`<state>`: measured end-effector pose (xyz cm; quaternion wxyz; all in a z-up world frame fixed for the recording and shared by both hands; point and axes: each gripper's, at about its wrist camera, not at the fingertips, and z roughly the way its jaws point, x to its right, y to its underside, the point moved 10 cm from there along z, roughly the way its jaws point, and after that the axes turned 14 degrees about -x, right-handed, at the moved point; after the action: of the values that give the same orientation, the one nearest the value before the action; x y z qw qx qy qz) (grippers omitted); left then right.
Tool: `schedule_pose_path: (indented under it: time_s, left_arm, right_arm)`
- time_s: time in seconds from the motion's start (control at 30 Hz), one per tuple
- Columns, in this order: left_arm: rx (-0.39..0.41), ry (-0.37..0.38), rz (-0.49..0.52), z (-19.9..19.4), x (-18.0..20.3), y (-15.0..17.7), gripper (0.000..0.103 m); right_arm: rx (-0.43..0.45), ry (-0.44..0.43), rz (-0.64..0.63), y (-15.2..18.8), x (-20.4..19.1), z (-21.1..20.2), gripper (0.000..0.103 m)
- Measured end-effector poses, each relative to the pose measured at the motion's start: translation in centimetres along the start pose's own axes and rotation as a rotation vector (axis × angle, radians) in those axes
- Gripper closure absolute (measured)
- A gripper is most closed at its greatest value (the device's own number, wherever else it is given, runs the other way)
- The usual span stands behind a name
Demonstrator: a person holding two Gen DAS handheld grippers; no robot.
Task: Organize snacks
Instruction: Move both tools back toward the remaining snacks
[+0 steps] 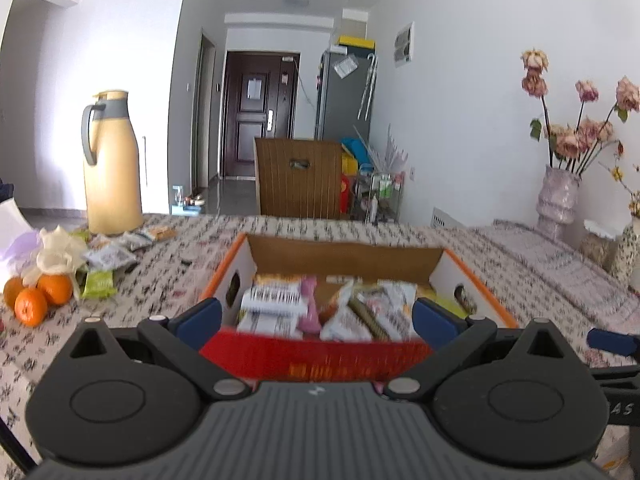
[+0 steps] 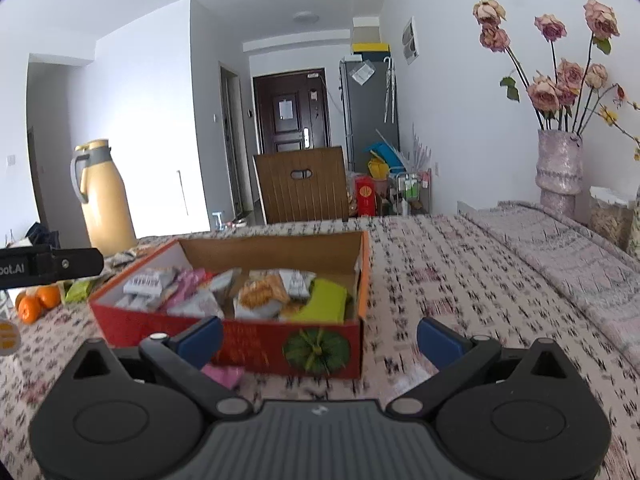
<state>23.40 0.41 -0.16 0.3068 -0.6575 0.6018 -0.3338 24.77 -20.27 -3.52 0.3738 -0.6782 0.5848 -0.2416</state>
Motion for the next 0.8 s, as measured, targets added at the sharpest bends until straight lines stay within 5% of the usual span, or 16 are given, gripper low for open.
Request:
schedule_pose_path:
  time_s: [0.53,0.8]
  left_arm:
    - [-0.230,-0.012,0.003,3.3,-0.3,8.2,0.000]
    - [-0.259,-0.027,-0.001,4.9,1.1,8.7,0.000]
  right_arm:
    - [-0.120,0.027,0.047,7.9,2.4,-1.1,0.000]
    - [-0.150,0.029,0.069,9.7,2.8,-1.1,0.000]
